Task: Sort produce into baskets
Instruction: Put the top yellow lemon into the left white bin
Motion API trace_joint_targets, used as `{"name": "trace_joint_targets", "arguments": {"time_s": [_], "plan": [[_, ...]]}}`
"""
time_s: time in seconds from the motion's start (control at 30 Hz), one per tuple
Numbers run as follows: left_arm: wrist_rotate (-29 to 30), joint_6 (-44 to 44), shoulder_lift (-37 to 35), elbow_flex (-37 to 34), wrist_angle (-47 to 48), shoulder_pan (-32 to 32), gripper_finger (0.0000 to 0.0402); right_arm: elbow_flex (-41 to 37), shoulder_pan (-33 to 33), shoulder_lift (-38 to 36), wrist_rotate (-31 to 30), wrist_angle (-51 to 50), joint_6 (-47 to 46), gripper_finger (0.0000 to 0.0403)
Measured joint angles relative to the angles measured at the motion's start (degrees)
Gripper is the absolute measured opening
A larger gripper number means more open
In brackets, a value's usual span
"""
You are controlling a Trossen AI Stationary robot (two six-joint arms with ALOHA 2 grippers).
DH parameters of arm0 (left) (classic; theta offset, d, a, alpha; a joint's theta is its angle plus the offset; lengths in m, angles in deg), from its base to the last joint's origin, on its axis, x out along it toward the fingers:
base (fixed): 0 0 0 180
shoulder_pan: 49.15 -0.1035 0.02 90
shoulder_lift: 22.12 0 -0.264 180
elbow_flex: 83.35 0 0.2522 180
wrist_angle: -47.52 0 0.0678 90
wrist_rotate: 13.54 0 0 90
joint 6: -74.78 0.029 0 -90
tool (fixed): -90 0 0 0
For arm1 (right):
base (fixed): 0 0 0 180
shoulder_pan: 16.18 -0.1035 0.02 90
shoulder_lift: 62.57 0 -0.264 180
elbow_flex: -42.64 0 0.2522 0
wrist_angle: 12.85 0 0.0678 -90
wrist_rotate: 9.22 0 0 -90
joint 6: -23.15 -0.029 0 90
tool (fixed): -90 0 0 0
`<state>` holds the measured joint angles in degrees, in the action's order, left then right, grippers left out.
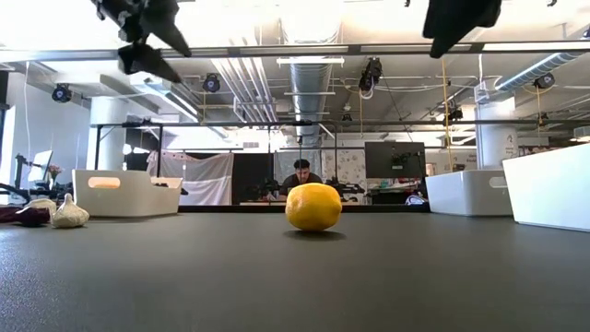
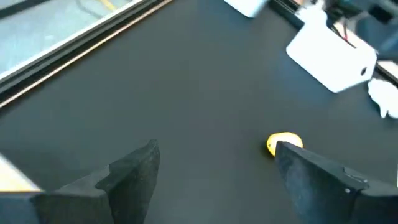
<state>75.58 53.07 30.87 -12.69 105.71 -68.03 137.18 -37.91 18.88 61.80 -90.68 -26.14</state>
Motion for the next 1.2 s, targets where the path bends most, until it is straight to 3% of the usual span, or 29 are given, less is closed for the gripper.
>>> {"name": "trace_joint_targets", "arguments": {"time_s": [0.23, 0.47, 0.6, 0.8, 0.97, 1.2], "plan": [[1.85, 9.58, 8.23, -2.27, -15.33, 16.17, 0.0301, 1.14, 0.27, -0.02, 0.14, 0.06, 0.09, 0.0215], [5.14, 7.16, 16.7, -9.3, -33.2, 28.55, 0.0301, 1.38, -0.87, -0.02, 0.08, 0.13, -5.07, 0.0215], [9.24, 6.3, 22.82, -11.62, -39.07, 30.96, 0.0301, 1.4, -1.3, -0.02, 0.13, 0.46, -6.22, 0.0215], [9.78, 7.61, 32.71, -12.18, -48.2, 31.46, 0.0301, 1.4, -1.12, -0.02, -0.06, 0.51, -5.39, 0.0215], [12.82, 15.04, 41.32, -10.64, -55.29, 31.44, 0.0301, 1.42, -1.12, -0.02, -0.07, 0.51, -4.83, 0.0215], [12.89, 17.81, 48.51, -4.24, -54.03, 31.44, 0.0301, 1.42, -1.12, -0.02, -0.07, 0.53, -5.03, 0.0215]]}}
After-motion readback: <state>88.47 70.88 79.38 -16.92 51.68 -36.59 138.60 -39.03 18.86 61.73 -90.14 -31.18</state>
